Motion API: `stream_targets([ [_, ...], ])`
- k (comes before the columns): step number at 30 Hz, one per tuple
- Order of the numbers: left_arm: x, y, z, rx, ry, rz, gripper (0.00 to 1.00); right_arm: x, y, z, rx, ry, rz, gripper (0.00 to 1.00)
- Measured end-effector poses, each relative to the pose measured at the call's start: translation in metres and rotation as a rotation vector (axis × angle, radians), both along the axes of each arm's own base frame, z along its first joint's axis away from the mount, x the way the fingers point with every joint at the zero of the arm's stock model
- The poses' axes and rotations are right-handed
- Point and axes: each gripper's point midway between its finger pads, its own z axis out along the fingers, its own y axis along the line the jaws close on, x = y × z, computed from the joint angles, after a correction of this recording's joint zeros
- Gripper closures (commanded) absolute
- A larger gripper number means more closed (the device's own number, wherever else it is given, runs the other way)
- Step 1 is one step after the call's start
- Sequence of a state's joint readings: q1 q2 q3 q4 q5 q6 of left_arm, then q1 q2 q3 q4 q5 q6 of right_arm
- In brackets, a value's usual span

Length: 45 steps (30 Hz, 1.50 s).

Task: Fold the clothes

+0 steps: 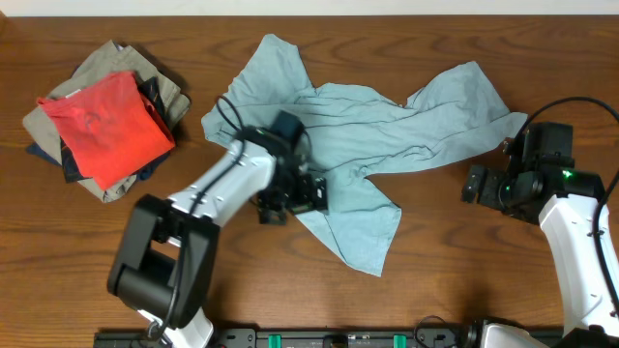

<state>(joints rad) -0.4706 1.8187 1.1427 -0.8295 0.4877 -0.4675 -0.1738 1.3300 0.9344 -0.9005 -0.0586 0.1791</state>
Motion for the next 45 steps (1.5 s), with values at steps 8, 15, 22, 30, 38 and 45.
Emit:
stream_targets([
  [8,-0.012,-0.026,-0.024,0.039,-0.063,0.034,0.14,-0.002,0.000,-0.001,0.002,0.009,0.000,0.01],
  [15,-0.008,-0.022,-0.030,0.092,-0.095,0.077,0.65,-0.004,0.001,-0.001,0.003,0.017,0.000,0.01],
  [22,-0.006,-0.013,-0.036,0.136,-0.111,0.089,0.94,-0.006,0.001,-0.002,0.004,0.024,0.000,0.01],
  [30,-0.003,0.028,-0.032,0.193,-0.045,0.151,0.94,-0.007,-0.001,-0.002,-0.010,0.032,-0.004,0.01],
  [38,0.020,0.084,0.020,0.167,-0.147,0.282,0.94,-0.008,-0.004,-0.002,-0.024,0.035,-0.008,0.01],
  [45,0.010,0.108,0.025,0.208,-0.111,0.324,0.93,-0.008,-0.005,-0.002,-0.027,0.036,-0.013,0.01],
])
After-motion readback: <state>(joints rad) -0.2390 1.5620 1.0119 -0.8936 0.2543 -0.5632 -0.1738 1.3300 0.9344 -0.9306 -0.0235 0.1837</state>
